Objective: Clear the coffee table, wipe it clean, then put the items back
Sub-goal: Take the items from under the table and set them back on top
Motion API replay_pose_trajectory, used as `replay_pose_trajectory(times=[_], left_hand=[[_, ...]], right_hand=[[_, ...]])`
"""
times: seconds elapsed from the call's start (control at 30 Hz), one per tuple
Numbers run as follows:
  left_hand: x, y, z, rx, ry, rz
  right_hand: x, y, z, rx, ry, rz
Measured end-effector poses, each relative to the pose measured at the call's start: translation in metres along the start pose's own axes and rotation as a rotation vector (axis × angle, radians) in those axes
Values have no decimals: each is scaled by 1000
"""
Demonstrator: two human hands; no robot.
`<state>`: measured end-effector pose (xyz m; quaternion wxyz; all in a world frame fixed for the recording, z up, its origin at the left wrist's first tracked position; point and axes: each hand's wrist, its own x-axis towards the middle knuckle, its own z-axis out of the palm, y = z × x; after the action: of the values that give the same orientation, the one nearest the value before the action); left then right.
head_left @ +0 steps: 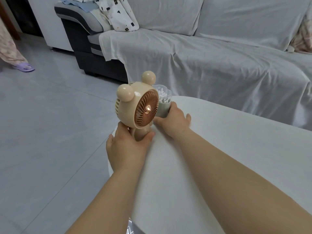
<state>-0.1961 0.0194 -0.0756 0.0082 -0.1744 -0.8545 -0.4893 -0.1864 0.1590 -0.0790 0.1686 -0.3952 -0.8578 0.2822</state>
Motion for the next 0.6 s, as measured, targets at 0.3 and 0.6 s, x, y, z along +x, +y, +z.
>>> replay_pose_trajectory(times=[0.3,0.6], left_hand=[[4,-3,6,77,-12,54],[-1,-4,4,142,-45,57]], right_hand=[[-3,9,-4,44,0,-19],[-47,30,-40,-19,9,19]])
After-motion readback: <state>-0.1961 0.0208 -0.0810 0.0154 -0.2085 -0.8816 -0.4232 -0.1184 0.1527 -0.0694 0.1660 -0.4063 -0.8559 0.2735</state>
